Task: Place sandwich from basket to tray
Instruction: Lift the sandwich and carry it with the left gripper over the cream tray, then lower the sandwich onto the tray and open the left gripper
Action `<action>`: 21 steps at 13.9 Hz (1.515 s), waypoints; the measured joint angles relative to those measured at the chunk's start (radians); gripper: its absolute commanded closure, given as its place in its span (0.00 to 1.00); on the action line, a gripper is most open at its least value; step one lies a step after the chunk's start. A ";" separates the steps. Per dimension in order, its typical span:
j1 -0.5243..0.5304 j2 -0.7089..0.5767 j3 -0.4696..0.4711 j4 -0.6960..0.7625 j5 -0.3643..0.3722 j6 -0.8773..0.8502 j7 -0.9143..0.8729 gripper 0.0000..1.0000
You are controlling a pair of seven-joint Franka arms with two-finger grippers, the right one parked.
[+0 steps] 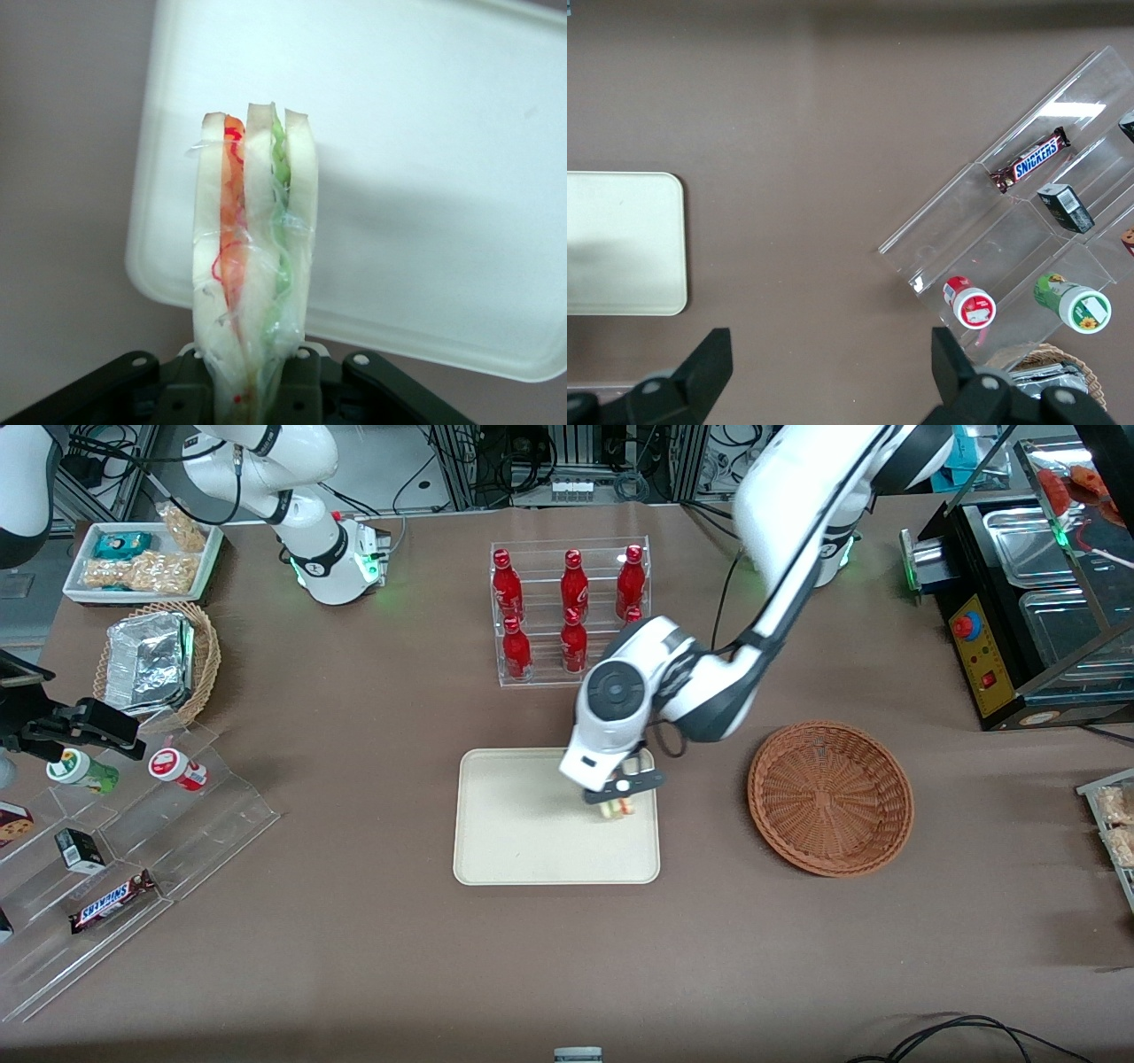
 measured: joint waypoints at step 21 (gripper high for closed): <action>-0.060 0.149 0.002 0.329 0.083 -0.104 0.028 0.00</action>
